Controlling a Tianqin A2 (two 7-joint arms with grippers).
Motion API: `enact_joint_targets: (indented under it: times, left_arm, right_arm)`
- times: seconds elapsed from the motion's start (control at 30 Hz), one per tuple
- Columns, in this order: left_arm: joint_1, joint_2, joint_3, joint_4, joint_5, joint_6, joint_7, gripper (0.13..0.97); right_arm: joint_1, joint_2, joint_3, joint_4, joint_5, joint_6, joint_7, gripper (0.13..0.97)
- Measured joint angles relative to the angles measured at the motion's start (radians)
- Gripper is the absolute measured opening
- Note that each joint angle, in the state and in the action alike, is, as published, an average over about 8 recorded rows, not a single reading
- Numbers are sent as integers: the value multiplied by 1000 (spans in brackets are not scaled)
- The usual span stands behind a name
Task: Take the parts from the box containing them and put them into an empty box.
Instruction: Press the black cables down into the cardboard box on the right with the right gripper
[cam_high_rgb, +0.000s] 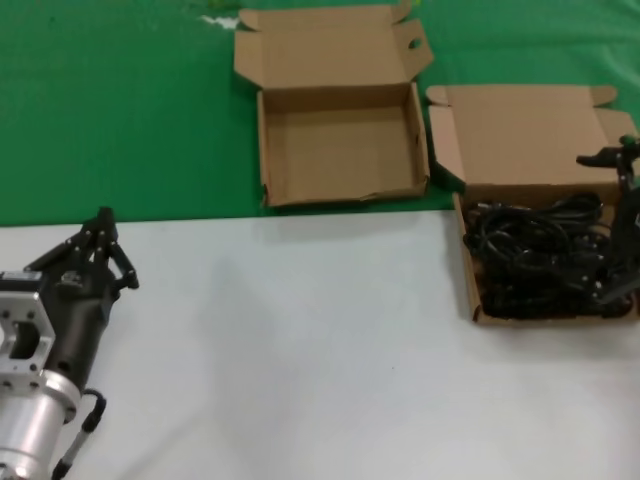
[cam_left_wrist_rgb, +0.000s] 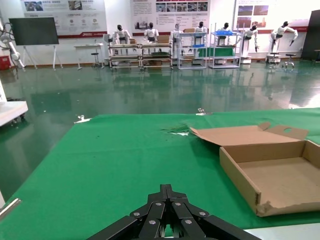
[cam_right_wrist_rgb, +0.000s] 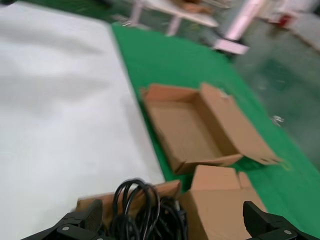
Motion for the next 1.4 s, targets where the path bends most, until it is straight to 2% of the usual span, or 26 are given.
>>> enact_joint_targets:
  times: [0.27,0.47,0.6,0.8,1.13,1.4]
  left_arm:
    - [0,0,0,0,0,0,0,139]
    - [0,0,0,0,0,0,0,139]
    - [0,0,0,0,0,0,0,139]
    - [0,0,0,0,0,0,0,139]
    - [0,0,0,0,0,0,0,139]
    - [0,0,0,0,0,0,0,139]
  right_arm:
    - [289,-70,-119,-300,-125,-212,-316,965]
    - [430,-128,-180,-487,-210,-259,-564,965]
    - [484,-160,-200,-578,-245,-268,-668,965]
    - [511,-189,-208,-664,-269,-268,-750,965]
    - [499,-212,-194,-725,-275,-266,-792,966]
    - [537,-253,-179,-844,-278,-244,-856,925]
